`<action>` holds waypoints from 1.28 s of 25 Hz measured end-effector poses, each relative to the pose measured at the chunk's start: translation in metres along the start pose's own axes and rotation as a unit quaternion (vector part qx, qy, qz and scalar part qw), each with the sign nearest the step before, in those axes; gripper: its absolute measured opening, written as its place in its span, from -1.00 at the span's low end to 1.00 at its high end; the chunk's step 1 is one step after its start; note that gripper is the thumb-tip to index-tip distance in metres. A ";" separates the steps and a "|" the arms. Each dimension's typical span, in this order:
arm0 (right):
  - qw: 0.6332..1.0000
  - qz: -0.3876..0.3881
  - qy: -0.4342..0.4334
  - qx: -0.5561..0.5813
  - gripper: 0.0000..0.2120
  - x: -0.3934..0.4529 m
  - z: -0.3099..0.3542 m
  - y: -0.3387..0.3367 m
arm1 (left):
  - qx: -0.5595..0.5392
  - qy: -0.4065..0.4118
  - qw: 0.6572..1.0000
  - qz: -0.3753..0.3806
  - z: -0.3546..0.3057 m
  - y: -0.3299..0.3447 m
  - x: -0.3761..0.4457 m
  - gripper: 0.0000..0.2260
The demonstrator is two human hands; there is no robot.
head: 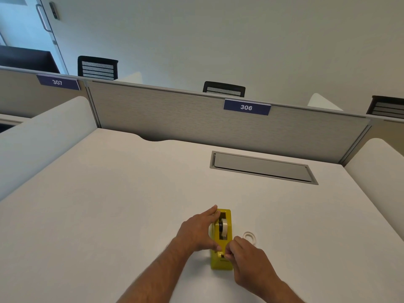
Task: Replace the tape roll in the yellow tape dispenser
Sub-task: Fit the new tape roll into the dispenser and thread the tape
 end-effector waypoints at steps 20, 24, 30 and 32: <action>0.975 -0.174 -0.120 -0.070 -0.71 -0.025 0.000 0.011 | -0.005 -0.014 1.000 0.006 0.000 0.002 0.001 0.04; 0.976 -0.163 -0.123 -0.077 -0.80 -0.027 0.002 0.011 | -0.001 -0.018 1.000 0.006 -0.001 0.002 0.001 0.03; 0.983 -0.136 -0.108 -0.058 -0.66 -0.031 0.008 0.004 | 0.006 -0.023 1.000 0.005 -0.002 0.002 0.001 0.04; 0.987 -0.116 -0.097 -0.046 -0.65 -0.031 0.010 0.000 | 0.008 -0.026 1.000 0.005 -0.003 0.002 0.000 0.03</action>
Point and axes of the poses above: each hand's wrist, its own x-axis towards the middle knuckle, its own y-axis out of the palm, z = x × y, the point moved 1 cm from there along x, towards the middle knuckle, and after that the axes turned 9 degrees about -x, right-handed, at the moved point
